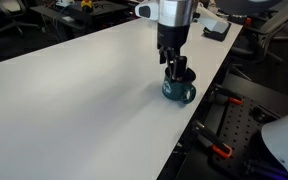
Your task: Take the marker out of the green mug.
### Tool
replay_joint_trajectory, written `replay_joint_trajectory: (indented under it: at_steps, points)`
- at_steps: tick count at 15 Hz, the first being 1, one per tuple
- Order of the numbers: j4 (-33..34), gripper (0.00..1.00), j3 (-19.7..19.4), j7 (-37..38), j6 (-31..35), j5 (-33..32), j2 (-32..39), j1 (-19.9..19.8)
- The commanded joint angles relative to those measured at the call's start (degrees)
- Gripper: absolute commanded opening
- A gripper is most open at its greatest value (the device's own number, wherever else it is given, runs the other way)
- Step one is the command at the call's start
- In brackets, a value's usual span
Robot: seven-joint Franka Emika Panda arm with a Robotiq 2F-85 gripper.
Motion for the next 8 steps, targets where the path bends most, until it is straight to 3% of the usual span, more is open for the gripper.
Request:
replay_joint_trajectory:
  at_steps: [1,5,8]
  points:
    - [0.3,1.0,-1.22,-4.37,4.78,2.8,0.53,-1.23]
    - [0.82,1.0,-2.01,-8.59,7.84,6.61,1.8,-2.26]
    - [0.93,1.0,-1.57,-12.81,8.98,13.17,3.29,-2.9]
